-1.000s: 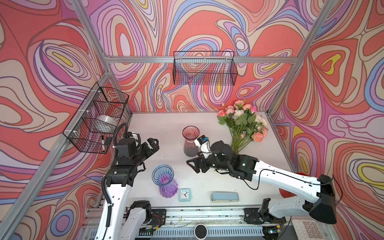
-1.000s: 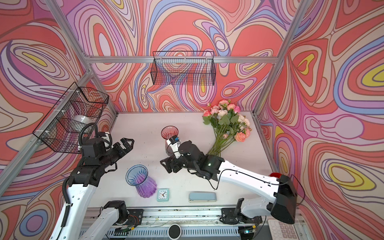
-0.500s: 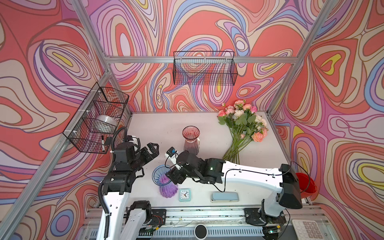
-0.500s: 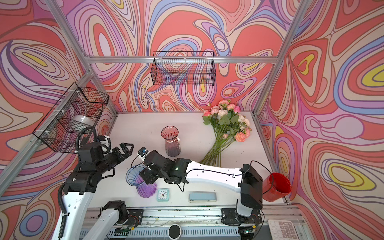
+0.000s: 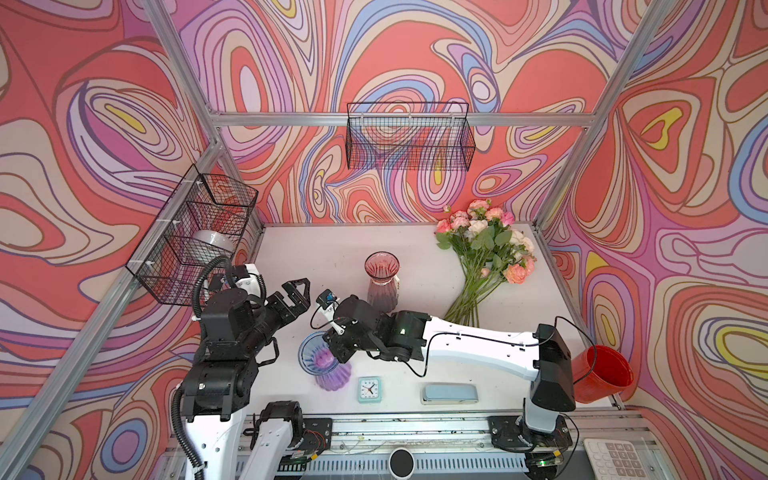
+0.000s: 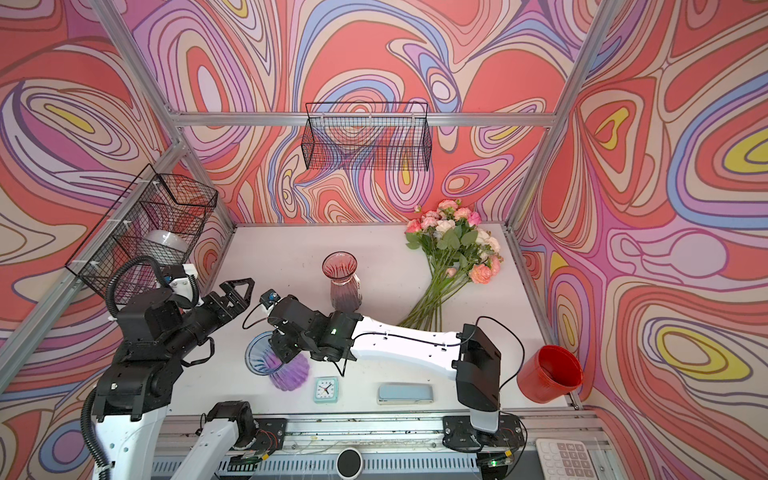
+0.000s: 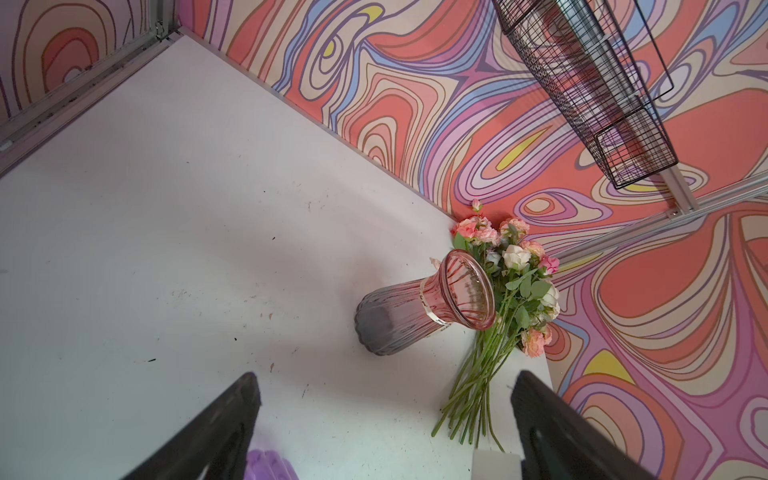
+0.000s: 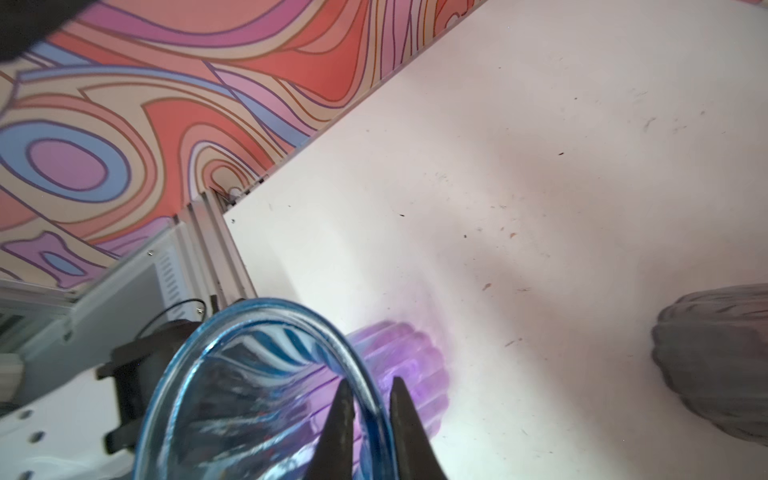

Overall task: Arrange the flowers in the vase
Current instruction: 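Grip the purple vase rim with the right gripper and carry it beside the pink vase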

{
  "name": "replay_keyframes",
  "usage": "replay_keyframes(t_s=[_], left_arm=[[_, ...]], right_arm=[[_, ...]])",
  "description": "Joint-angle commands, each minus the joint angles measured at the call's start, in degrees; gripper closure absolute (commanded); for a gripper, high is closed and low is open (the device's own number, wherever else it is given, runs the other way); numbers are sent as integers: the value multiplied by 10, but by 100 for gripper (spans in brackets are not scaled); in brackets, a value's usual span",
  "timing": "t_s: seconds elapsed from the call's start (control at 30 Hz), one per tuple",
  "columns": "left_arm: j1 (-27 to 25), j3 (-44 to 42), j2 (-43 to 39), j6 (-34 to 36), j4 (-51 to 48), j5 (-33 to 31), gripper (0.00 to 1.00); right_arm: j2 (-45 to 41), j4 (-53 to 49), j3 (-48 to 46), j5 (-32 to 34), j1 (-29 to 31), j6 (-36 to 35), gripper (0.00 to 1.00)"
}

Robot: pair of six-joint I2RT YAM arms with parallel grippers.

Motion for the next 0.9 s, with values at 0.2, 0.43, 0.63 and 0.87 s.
replay_keyframes(t_s=[0.2,0.43,0.63,0.87], left_arm=[[0,23,-16,8,-30,-8,3],[0,29,-21,9,-36,-5,3],[0,42,-21,13,-43,-6,2],[0,42,-15,21,-44,-7,2]], right_arm=[[63,3,60,-16,-64,-17,100],[183,-94,254,-49,-131,-1,100],[283,-156,420,-43,-163,25,100],[336,-136,490,-81,-198,68,99]])
